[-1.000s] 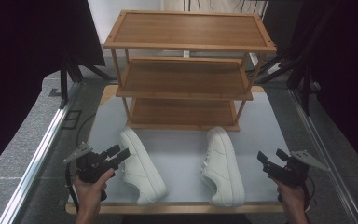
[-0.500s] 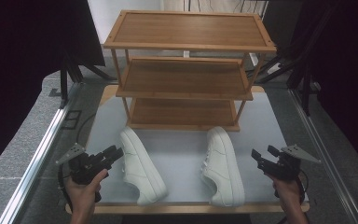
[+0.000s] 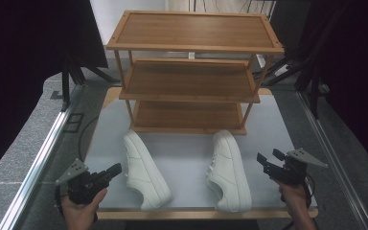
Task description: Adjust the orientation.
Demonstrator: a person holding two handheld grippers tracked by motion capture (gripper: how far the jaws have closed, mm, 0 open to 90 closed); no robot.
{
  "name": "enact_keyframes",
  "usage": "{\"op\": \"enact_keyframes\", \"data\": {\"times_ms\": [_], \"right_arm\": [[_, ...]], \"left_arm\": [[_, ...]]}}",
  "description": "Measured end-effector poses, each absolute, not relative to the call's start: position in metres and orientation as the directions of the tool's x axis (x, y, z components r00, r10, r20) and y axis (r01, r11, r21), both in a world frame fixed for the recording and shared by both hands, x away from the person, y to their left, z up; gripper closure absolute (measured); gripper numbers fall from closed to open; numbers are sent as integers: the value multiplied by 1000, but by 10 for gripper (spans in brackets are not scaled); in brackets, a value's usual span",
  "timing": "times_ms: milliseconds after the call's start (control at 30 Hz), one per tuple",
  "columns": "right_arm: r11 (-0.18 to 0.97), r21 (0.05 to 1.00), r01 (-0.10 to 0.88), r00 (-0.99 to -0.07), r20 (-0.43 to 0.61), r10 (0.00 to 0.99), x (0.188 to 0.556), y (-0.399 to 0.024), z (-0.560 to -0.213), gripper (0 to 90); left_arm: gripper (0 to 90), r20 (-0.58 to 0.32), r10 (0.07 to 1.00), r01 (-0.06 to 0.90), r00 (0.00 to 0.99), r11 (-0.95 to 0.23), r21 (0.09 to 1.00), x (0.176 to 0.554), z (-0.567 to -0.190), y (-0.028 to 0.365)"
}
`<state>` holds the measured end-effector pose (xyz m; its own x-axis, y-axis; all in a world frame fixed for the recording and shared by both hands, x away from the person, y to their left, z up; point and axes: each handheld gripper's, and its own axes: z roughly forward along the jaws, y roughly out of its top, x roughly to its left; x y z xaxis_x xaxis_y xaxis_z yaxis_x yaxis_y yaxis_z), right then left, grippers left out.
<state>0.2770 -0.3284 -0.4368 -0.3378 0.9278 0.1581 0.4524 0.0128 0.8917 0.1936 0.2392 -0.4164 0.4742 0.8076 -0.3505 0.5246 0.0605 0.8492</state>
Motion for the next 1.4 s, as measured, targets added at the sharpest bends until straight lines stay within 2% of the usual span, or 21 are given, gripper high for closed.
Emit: {"op": "enact_keyframes", "data": {"times_ms": [500, 867, 1167, 1400], "right_arm": [[-58, 886, 460, -253, 194, 948, 270, -338, -438, 295], [-57, 881, 469, -238, 188, 953, 267, -340, -441, 294], [-59, 878, 475, -232, 190, 954, 268, -340, -441, 294], [-64, 876, 478, -228, 194, 954, 270, -340, -441, 294]], "left_arm": [[900, -392, 800, 614, 455, 37, 788, 173, -454, 243], [898, -442, 760, 667, 477, 16, 745, 163, -468, 218], [896, -436, 754, 692, 491, -33, 722, 166, -474, 208], [893, -468, 742, 708, 481, -13, 706, 179, -475, 201]]}}
